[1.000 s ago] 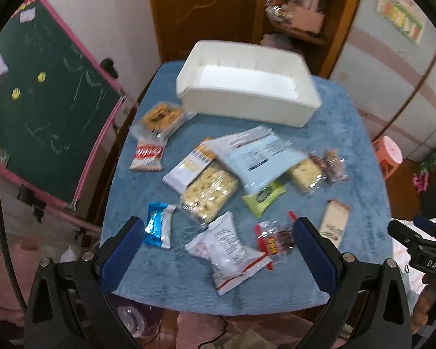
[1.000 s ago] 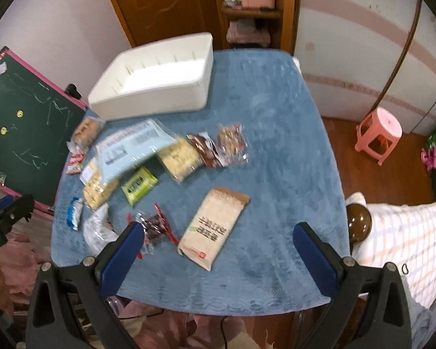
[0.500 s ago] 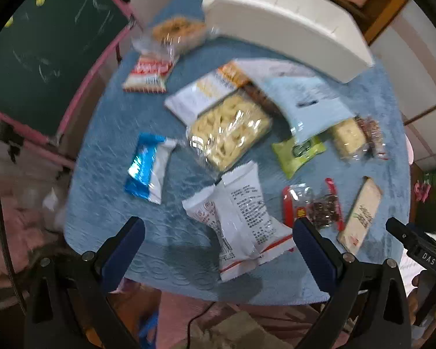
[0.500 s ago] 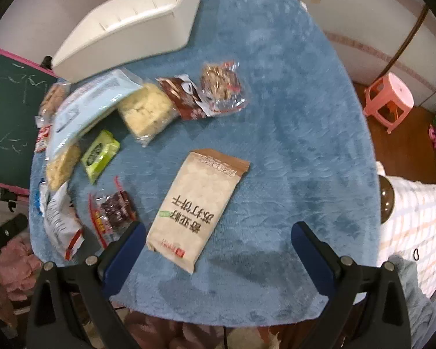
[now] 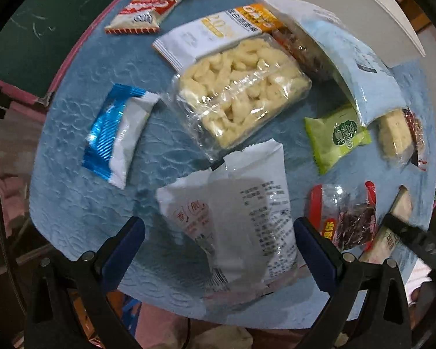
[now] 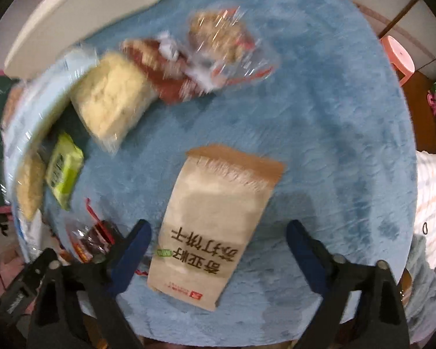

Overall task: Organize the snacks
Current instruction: 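Grasp the brown paper biscuit bag with the right gripper while the left grasps the white printed bag, then carry both bags into the white bin and open both grippers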

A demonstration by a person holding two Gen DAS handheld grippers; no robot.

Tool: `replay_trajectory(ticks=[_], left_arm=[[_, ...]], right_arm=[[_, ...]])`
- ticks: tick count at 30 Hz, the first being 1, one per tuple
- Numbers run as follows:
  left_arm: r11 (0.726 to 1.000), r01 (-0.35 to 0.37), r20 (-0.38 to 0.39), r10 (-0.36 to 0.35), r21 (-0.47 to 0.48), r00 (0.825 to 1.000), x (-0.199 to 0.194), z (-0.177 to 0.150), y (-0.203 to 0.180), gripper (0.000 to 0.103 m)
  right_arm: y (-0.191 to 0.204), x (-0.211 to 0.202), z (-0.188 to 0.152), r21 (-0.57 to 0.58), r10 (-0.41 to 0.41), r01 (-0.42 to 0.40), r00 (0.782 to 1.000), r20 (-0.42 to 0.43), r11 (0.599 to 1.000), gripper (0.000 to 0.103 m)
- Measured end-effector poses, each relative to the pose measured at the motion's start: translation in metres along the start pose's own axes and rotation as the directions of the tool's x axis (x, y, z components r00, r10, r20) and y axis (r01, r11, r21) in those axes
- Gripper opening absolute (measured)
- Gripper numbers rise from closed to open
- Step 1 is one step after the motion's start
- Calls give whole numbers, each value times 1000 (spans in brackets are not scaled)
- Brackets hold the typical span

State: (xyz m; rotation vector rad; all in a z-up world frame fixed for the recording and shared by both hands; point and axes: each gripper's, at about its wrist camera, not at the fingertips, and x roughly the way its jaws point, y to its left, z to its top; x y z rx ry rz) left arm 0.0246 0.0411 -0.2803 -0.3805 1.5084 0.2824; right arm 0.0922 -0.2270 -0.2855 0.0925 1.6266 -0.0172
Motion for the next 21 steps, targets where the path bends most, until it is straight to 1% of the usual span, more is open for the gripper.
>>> replay_trajectory(ticks=[1, 2, 4, 5, 6, 8, 10, 12, 14, 17, 21], left_arm=[[1000, 1, -2, -1, -1, 1000, 2, 0, -1, 102], [1000, 2, -6, -2, 0, 1000, 3, -1, -2, 102], [1000, 3, 0, -3, 5, 1000, 4, -1, -3, 99], [1000, 14, 0, -14, 7, 1000, 5, -1, -3, 94], [999, 42, -5, -42, 8, 999, 4, 0, -3, 84], [991, 132, -28, -132, -1, 991, 13, 4, 0, 68], [989, 145, -26, -145, -4, 989, 12, 3, 0, 64], [988, 152, -19, -151, 18, 988, 9, 1, 0, 60], [989, 141, -14, -141, 49, 990, 2, -2, 4, 58], [986, 132, 25, -136, 105, 990, -15, -4, 2, 57], [973, 127, 108, -150, 191, 983, -62, -5, -3, 56]], right_arm=[[4, 3, -1, -16, -28, 28, 1000, 3, 999, 87], [10, 3, -3, -39, -54, 55, 998, 23, 998, 86], [16, 5, -5, -61, -76, 78, 996, 38, 995, 83], [17, 4, -6, -66, -75, 78, 996, 45, 995, 79], [19, 4, -7, -74, -75, 78, 996, 50, 994, 72], [21, 1, -9, -89, -76, 81, 995, 58, 993, 68], [21, -1, -12, -91, -63, 68, 996, 56, 994, 67], [20, -12, -20, -90, -50, 55, 997, 55, 994, 67], [14, -18, -32, -94, -43, 48, 997, 60, 994, 67], [11, -35, -43, -107, -35, 45, 995, 88, 993, 67], [5, -75, -53, -128, -7, 27, 988, 152, 991, 67]])
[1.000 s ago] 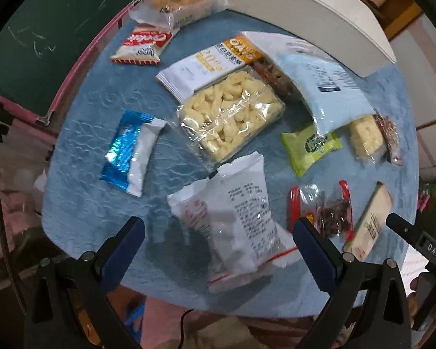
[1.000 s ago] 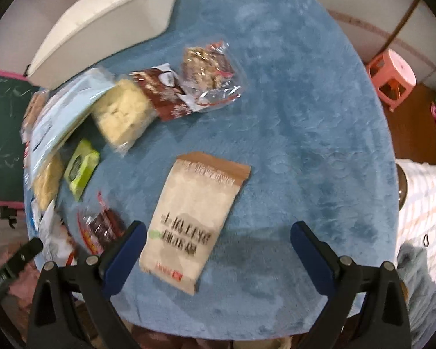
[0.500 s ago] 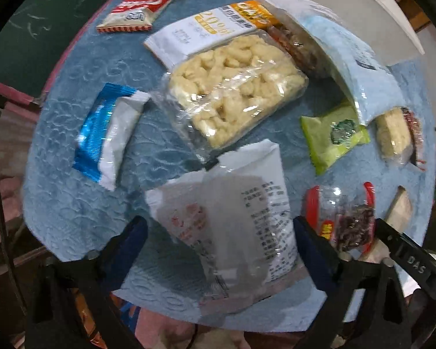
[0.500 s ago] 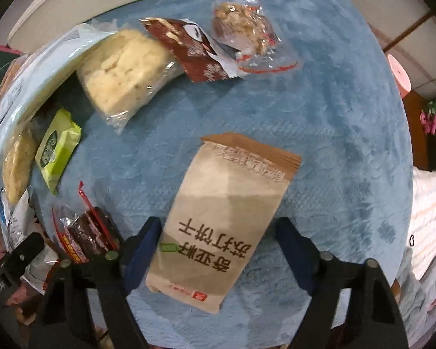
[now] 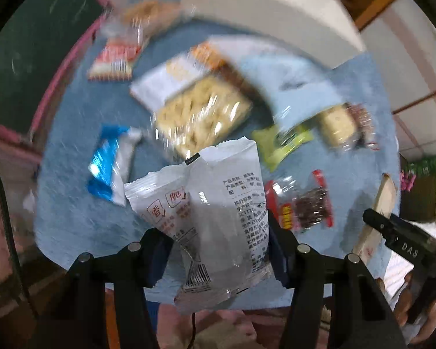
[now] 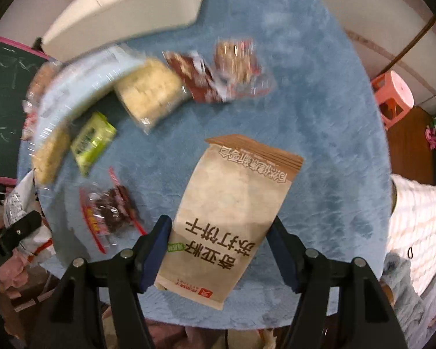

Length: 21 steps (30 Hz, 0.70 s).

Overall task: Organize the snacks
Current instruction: 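Carry both bags into the white bin and open both grippers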

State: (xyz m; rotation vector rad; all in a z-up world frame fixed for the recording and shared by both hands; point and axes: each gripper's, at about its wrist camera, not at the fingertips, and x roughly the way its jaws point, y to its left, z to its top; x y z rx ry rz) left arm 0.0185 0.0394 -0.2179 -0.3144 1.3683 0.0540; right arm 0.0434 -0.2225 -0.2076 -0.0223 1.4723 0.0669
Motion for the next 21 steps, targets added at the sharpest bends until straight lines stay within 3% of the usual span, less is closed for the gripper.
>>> replay_trajectory(ticks=[6, 11, 14, 21], left_arm=[[991, -37, 178, 14, 127, 984, -79, 40, -24, 56], [970, -67, 332, -16, 236, 943, -144, 86, -41, 56], [961, -78, 400, -36, 265, 916, -164, 115, -56, 57], [958, -54, 467, -88, 282, 880, -175, 188, -65, 57]], right_arm=[[5, -63, 15, -43, 41, -36, 992, 115, 998, 67], [24, -84, 65, -90, 86, -69, 976, 202, 994, 67], [40, -100, 102, -116, 97, -69, 962, 254, 991, 67], [58, -132, 179, -122, 109, -69, 926, 362, 990, 67]])
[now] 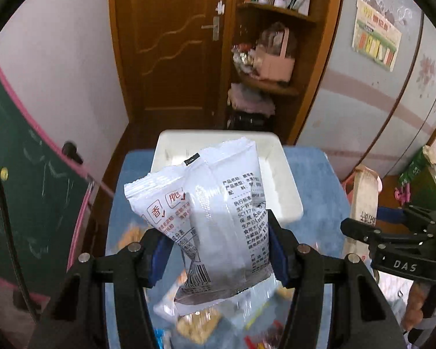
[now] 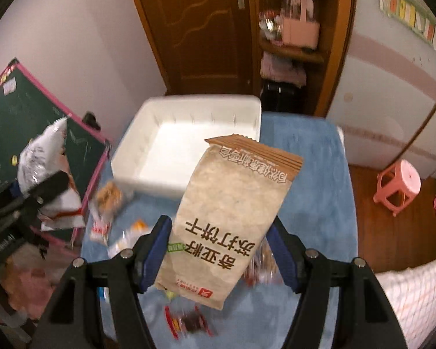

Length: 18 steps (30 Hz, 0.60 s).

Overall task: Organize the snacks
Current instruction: 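Carry both bags into the white bin and open both grippers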

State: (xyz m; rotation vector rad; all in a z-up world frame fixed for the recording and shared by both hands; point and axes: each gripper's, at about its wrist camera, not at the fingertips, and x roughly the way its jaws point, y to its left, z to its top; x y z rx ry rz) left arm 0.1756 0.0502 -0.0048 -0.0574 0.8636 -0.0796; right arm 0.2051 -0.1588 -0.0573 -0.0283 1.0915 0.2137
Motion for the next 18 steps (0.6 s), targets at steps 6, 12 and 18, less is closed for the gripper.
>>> replay_trajectory(ticks=[6, 12, 18], left_arm=[[996, 49, -38, -52, -75, 998, 61, 40, 14, 57], [981, 40, -130, -65, -187, 989, 150, 43, 39, 57], [984, -35, -249, -10, -175, 968, 213, 37, 43, 94]], right_arm=[[-5, 42, 53, 45, 0, -1, 1000, 13, 999, 67], [0, 116, 78, 45, -50, 53, 996, -71, 998, 67], [4, 173, 79, 39, -55, 62, 986, -159, 997, 69]])
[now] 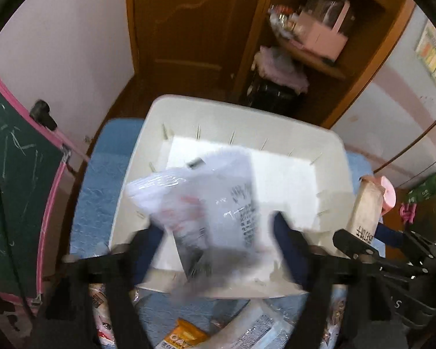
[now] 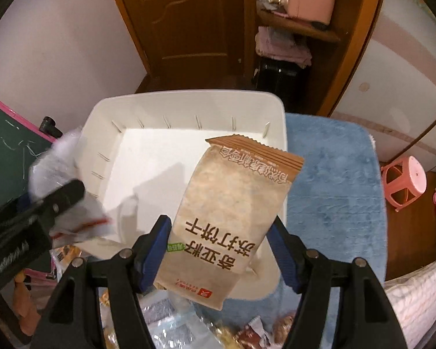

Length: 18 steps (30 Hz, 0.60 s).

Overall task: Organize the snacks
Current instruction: 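Carry both bags into the white bin and open both grippers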

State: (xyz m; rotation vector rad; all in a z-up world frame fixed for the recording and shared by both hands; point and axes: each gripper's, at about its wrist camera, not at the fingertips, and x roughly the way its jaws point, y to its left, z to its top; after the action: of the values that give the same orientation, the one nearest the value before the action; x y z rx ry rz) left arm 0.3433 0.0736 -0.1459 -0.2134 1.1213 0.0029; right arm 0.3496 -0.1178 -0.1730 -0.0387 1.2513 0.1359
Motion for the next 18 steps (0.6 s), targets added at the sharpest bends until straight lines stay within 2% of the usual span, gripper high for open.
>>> replay_trajectory(ticks=[3, 5, 8, 18], left_arm=[[1000, 15, -8, -15, -10, 1000, 8, -1, 5, 102], [1000, -6, -20, 6, -29, 1000, 13, -1, 8, 102], [999, -27, 3, 27, -45, 1000, 8, -1, 11, 102], [998, -61, 79, 63, -22, 995, -36, -17, 4, 102]], right_arm=[[-3, 16, 2, 41, 17, -16, 999, -39, 999, 69], [-5, 20, 1, 61, 33, -30, 998, -48, 998, 69], [-6, 20, 0, 70, 48, -44, 998, -49, 997, 70], [-7, -7, -16, 58, 88, -87, 996, -7, 995, 70]])
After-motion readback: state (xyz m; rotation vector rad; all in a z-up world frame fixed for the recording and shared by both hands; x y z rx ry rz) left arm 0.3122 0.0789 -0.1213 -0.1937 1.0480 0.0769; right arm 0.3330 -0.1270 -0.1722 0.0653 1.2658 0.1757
